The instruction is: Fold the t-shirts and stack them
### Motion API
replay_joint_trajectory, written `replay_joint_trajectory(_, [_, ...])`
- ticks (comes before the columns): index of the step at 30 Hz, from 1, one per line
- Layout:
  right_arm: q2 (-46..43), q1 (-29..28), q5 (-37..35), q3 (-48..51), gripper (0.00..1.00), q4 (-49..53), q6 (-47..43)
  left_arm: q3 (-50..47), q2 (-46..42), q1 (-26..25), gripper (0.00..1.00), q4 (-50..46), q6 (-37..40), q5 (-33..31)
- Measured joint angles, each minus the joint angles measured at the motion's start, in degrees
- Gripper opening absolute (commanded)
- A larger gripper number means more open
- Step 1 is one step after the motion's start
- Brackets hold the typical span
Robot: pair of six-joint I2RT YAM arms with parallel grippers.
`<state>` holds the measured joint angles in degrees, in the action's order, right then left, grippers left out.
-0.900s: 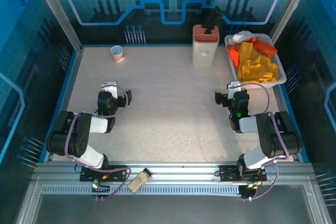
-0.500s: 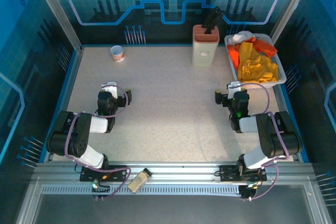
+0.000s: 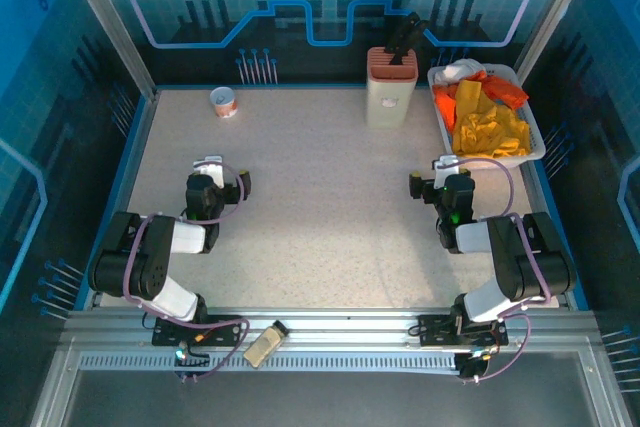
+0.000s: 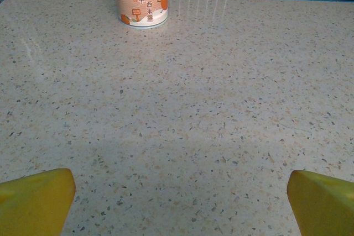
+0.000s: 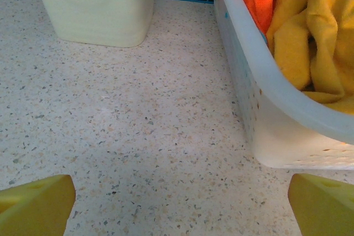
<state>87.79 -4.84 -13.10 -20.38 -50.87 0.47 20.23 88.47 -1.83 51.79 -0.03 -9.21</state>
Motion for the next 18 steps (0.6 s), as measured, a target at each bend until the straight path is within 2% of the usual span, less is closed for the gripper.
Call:
replay_joint_trajectory(16, [-0.4, 0.0, -1.1, 0.0, 1.00, -0.2, 0.8, 0.1, 0.0, 0.0, 0.99, -0.2, 0.0, 0.0])
replay_joint_trajectory(18, [-0.9, -0.5, -1.8, 0.0, 1.00, -0.1, 0.5, 1.3, -0.8, -0.3, 0.99, -3.3, 0.2, -0.3])
